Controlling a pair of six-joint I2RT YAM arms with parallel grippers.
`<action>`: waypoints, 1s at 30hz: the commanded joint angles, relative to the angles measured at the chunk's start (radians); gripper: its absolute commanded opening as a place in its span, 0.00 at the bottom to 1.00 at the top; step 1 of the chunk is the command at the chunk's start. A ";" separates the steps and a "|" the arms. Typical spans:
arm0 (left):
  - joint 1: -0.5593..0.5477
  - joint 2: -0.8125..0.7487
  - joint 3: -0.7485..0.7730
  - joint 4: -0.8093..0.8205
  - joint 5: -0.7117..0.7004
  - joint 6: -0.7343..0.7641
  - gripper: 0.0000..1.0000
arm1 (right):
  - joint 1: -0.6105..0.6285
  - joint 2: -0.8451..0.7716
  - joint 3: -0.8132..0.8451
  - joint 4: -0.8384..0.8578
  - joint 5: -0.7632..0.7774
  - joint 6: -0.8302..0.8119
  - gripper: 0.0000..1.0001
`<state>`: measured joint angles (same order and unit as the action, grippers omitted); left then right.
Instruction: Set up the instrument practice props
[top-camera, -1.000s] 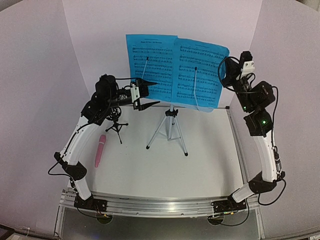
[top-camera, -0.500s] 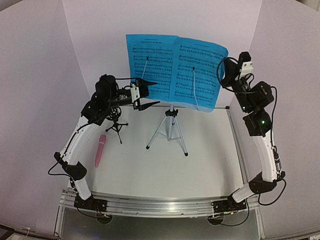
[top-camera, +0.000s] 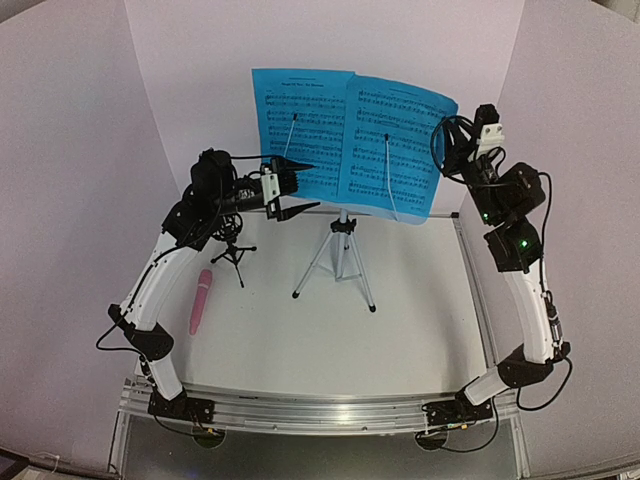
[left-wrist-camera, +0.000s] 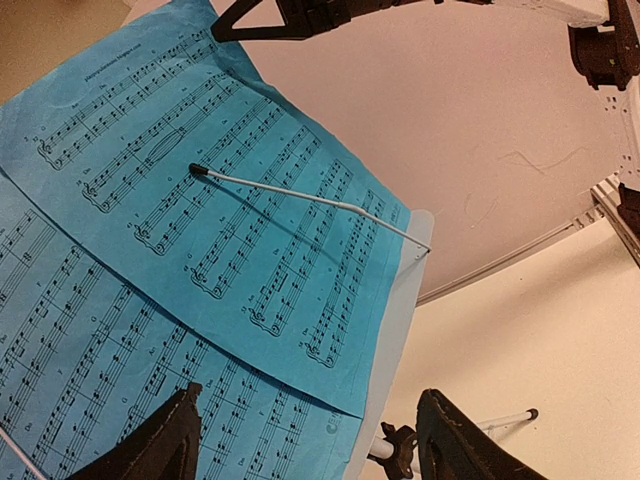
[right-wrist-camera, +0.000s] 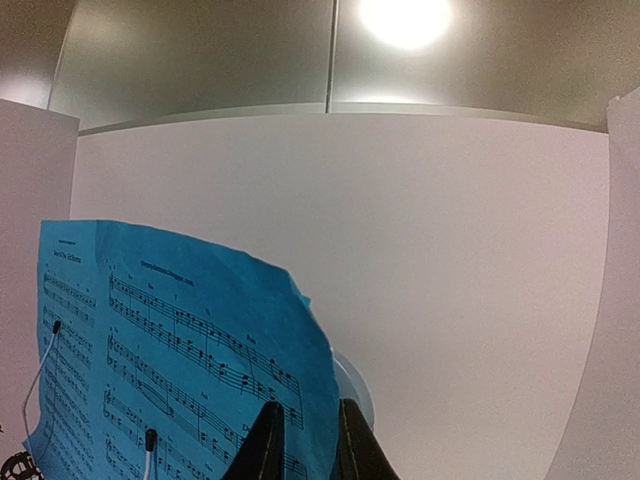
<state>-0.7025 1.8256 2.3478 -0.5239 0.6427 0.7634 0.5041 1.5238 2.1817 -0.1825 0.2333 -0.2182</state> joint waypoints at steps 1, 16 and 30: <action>-0.005 -0.045 0.015 0.001 -0.006 0.014 0.74 | -0.005 -0.022 0.008 0.025 0.013 -0.001 0.21; -0.004 -0.172 0.023 -0.174 -0.166 -0.072 0.83 | -0.004 -0.294 -0.313 -0.053 0.126 0.199 0.81; 0.000 -0.552 -0.262 -0.425 -0.682 -0.415 0.87 | -0.004 -0.537 -0.796 -0.426 0.263 0.611 0.83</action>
<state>-0.7025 1.4360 2.2348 -0.8927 0.2045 0.4454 0.5041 0.9698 1.4580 -0.4337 0.4318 0.2152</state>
